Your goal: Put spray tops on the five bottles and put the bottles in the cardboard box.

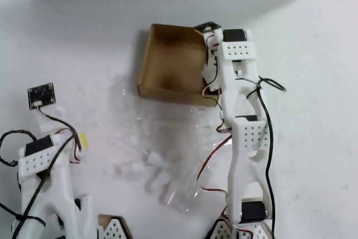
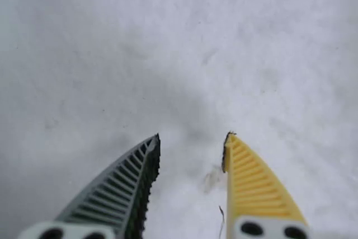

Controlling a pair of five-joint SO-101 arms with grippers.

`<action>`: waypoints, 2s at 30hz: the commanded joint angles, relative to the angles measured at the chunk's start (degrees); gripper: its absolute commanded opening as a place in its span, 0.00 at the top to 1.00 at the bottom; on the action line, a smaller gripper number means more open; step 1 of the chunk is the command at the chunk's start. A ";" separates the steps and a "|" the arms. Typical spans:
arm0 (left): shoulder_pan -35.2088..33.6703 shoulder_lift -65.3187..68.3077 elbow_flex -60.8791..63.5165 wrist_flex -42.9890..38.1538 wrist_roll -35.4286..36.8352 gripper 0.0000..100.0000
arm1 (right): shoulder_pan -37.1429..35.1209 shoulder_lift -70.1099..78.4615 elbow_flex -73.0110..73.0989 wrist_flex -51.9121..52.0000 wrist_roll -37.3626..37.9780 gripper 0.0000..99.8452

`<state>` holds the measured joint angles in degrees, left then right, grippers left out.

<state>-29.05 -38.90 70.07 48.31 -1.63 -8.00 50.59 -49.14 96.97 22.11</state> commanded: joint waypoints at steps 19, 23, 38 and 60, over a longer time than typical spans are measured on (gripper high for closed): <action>-0.48 -1.98 -0.35 -0.88 -0.53 0.82 | -1.89 -18.33 5.10 1.98 6.07 0.88; -0.57 -1.98 -0.35 -1.05 -0.35 0.82 | -0.48 -26.59 9.76 1.98 0.53 0.96; -7.34 -1.80 -1.76 -2.46 4.40 0.81 | -25.98 -71.43 59.34 1.19 17.76 0.98; -20.00 22.46 -20.40 1.49 7.30 0.81 | -50.59 -81.71 90.64 -34.24 14.15 0.89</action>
<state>-45.93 -26.33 60.04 47.25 4.88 -56.53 -31.69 42.11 67.60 38.02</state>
